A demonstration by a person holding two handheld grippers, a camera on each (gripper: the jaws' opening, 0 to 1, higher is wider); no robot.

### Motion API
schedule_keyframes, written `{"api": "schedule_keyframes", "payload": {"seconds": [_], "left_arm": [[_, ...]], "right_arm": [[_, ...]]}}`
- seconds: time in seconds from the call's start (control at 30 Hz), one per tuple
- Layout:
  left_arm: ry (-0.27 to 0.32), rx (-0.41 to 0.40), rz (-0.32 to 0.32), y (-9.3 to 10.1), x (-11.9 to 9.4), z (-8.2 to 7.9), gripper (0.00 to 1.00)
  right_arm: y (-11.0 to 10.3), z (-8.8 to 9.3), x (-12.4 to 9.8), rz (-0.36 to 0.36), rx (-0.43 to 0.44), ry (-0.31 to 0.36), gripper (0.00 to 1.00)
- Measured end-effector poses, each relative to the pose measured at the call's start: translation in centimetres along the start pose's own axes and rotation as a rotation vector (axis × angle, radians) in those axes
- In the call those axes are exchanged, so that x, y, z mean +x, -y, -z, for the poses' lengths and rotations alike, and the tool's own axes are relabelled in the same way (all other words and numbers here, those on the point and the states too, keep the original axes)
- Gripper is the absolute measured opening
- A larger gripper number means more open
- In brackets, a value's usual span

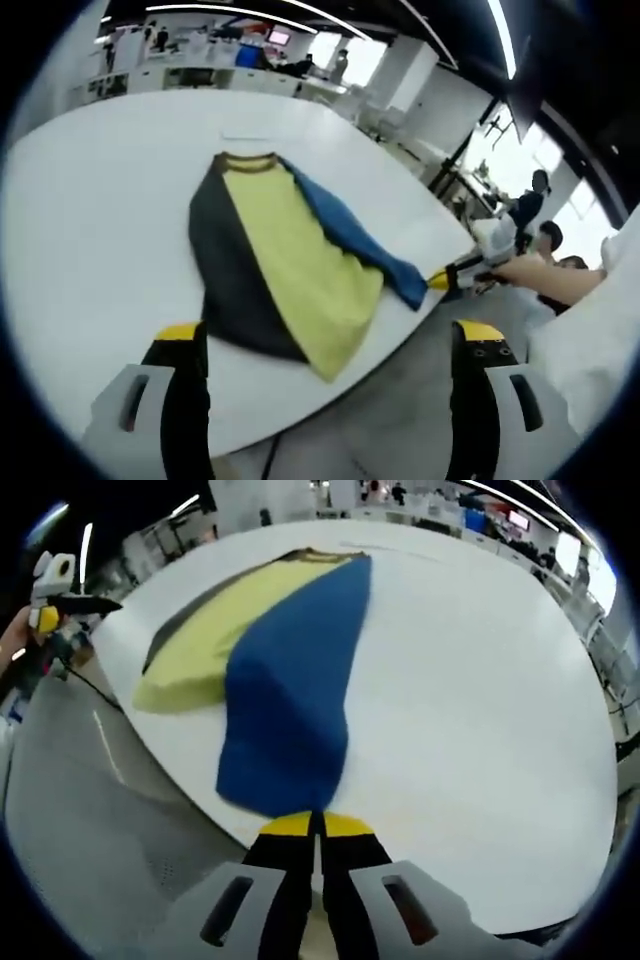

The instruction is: Fold the garment on the visible template until the final outline fits inside the template.

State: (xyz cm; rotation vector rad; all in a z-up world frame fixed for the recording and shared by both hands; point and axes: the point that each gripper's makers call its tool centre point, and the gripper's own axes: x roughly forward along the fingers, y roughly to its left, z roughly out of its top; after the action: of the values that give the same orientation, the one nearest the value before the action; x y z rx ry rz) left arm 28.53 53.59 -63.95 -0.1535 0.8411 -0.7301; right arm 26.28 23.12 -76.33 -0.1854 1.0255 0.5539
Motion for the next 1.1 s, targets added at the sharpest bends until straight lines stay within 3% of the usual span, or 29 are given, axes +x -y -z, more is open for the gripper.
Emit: {"api": "schedule_keyframes", "payload": {"seconds": [0.5, 0.7, 1.1], "left_arm": [[-0.001, -0.012, -0.005, -0.6, 0.4, -0.1, 0.98], [-0.001, -0.007, -0.006, -0.8, 0.2, -0.2, 0.99], [-0.004, -0.024, -0.014, -1.3, 0.2, 0.5, 1.00]], "right_arm": [[1.7, -0.6, -1.2, 0.020, -0.007, 0.007, 0.02], [2.4, -0.4, -1.3, 0.027, -0.041, -0.021, 0.02], [6.0, -0.2, -2.9, 0.085, -0.075, -0.063, 0.02]]}}
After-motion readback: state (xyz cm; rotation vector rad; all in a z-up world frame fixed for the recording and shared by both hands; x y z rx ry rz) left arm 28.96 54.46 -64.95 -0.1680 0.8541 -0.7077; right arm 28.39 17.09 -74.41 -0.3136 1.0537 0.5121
